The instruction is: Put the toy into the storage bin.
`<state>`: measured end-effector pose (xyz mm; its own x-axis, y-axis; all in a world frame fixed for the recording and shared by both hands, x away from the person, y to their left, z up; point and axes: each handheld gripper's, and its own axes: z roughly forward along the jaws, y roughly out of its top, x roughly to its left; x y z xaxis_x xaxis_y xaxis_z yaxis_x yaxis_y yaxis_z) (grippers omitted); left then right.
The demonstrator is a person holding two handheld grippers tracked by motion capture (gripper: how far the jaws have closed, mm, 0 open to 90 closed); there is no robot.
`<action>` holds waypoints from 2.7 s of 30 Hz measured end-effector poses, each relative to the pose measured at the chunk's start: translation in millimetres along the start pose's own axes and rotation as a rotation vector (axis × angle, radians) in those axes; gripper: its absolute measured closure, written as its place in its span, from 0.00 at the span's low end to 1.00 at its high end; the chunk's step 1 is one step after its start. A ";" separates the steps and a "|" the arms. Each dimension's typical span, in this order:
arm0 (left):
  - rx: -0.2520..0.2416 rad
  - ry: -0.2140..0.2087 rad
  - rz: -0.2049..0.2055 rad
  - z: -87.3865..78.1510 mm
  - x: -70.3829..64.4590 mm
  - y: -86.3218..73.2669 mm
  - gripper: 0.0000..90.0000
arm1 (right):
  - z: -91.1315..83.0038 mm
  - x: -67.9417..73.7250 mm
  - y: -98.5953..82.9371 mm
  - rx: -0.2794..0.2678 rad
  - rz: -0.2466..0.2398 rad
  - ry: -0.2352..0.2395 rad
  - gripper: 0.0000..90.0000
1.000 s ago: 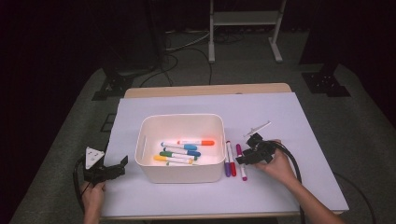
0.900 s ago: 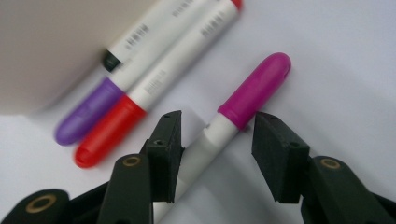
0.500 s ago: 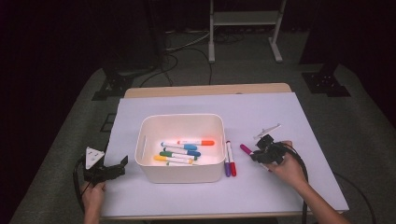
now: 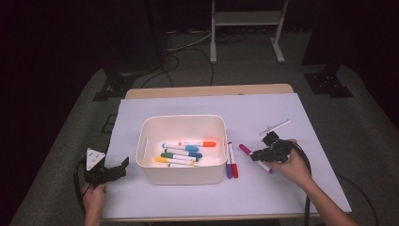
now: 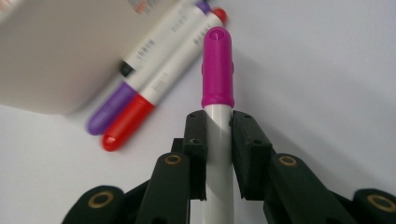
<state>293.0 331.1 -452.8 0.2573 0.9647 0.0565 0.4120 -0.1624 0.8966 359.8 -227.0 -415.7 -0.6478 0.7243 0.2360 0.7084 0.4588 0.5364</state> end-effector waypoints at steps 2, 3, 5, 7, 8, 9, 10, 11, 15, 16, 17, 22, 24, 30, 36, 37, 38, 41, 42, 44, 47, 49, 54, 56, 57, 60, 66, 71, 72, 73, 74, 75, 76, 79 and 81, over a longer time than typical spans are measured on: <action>0.001 0.000 0.001 0.0 0.0 0.0 0.00 | -8.6 2.5 4.9 -0.021 0.006 0.044 0.84; 0.001 0.000 0.000 0.0 -0.1 0.0 0.00 | -10.3 2.8 5.8 -0.025 -0.002 0.051 0.84; 0.001 0.000 0.001 -0.1 0.0 0.0 0.00 | -17.6 6.3 10.1 -0.034 -0.011 0.070 0.84; 0.001 0.000 0.000 0.2 -0.1 0.0 0.00 | -25.1 10.0 14.7 -0.045 -0.011 0.101 0.84; 0.001 0.000 0.000 0.2 -0.2 0.1 0.00 | -30.2 13.0 18.5 -0.053 -0.019 0.114 0.84; 0.001 0.000 0.000 0.2 -0.1 0.1 0.00 | -32.8 14.3 20.5 -0.057 -0.027 0.119 0.84; 0.002 0.000 -0.001 0.2 -0.1 0.1 0.00 | -36.3 16.3 23.2 -0.060 -0.029 0.131 0.84; 0.002 0.000 -0.002 0.2 -0.1 0.1 0.00 | -39.6 18.2 26.0 -0.066 -0.029 0.141 0.84; 0.001 0.000 -0.001 0.2 -0.1 0.1 0.00 | -53.0 25.8 37.9 -0.082 -0.054 0.173 0.84; 0.002 0.000 -0.001 0.3 -0.1 0.1 0.00 | -56.1 28.3 41.1 -0.086 -0.061 0.181 0.84; 0.002 0.000 -0.001 0.3 -0.1 0.1 0.00 | -58.5 30.2 43.5 -0.088 -0.067 0.182 0.84; 0.003 -0.002 -0.001 -0.1 0.1 0.1 0.00 | -73.0 45.2 61.5 -0.104 -0.109 0.205 0.84; -0.001 -0.002 -0.005 0.2 -0.2 0.0 0.00 | -76.4 50.3 67.5 -0.109 -0.121 0.218 0.84; 0.003 -0.002 -0.002 -0.1 0.1 0.1 0.00 | -80.0 71.2 88.7 -0.104 -0.177 0.263 0.84; 0.001 -0.004 0.000 -0.3 0.2 0.0 0.00 | -75.9 88.2 104.3 -0.092 -0.223 0.302 0.84; 0.000 -0.004 0.000 -0.3 0.2 0.0 0.00 | -75.1 90.4 106.0 -0.090 -0.225 0.312 0.84; 0.000 -0.005 0.000 -0.3 0.2 0.0 0.00 | -73.8 93.4 108.2 -0.084 -0.232 0.317 0.84; 0.000 -0.004 0.000 -0.3 0.2 0.0 0.00 | -69.4 101.8 114.6 -0.073 -0.257 0.329 0.84; 0.000 -0.005 0.000 -0.2 0.2 0.0 0.00 | -68.1 104.4 116.6 -0.066 -0.261 0.333 0.84; 0.000 -0.005 0.000 -0.3 0.2 0.0 0.00 | -65.1 109.5 120.9 -0.059 -0.271 0.350 0.84; -0.001 -0.005 0.000 -0.3 0.2 0.0 0.00 | -60.6 116.5 126.1 -0.044 -0.295 0.359 0.84; -0.001 -0.006 -0.001 -0.3 0.2 0.0 0.00 | -57.9 120.6 128.8 -0.038 -0.300 0.368 0.84; -0.001 -0.006 -0.001 -0.3 0.2 0.0 0.00 | -49.8 130.7 136.0 -0.021 -0.316 0.388 0.84; -0.001 -0.006 -0.001 -0.3 0.2 0.0 0.00 | -46.0 133.4 138.2 -0.015 -0.328 0.396 0.84; 0.000 -0.006 -0.001 -0.4 0.2 0.0 0.00 | -44.1 135.0 139.2 -0.010 -0.329 0.398 0.84; -0.002 -0.007 -0.003 -0.2 0.2 0.0 0.00 | -37.9 138.4 142.3 0.002 -0.340 0.412 0.84; -0.001 -0.008 -0.002 0.0 0.1 0.1 0.00 | -25.7 144.9 147.6 0.027 -0.358 0.433 0.84; 0.000 -0.009 -0.003 0.0 0.2 0.1 0.00 | -17.3 149.3 150.5 0.045 -0.365 0.441 0.84; 0.001 -0.010 -0.002 0.0 0.3 0.2 0.00 | -15.5 150.4 151.4 0.050 -0.368 0.444 0.84; 0.003 -0.010 0.000 0.0 0.3 0.2 0.00 | -14.3 151.3 152.0 0.051 -0.368 0.447 0.84; 0.002 -0.010 0.000 0.1 0.2 0.2 0.00 | -12.8 152.2 152.7 0.052 -0.369 0.449 0.84; 0.001 -0.010 0.000 0.1 0.1 0.2 0.00 | -11.3 152.6 153.4 0.055 -0.374 0.450 0.84; 0.001 -0.010 -0.001 0.1 0.2 0.2 0.00 | -9.7 153.5 154.1 0.058 -0.373 0.449 0.84; 0.002 -0.011 -0.002 -0.2 0.4 0.2 0.00 | -4.6 155.5 155.7 0.069 -0.378 0.447 0.84; 0.004 -0.012 -0.002 -0.2 0.4 0.2 0.00 | -0.3 156.6 156.5 0.071 -0.387 0.450 0.84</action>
<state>293.0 331.5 -452.4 0.2669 0.9624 0.0498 0.4155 -0.1616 0.8951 369.2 -41.9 -294.5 -0.9065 0.2158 0.3628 0.4044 0.6905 0.5997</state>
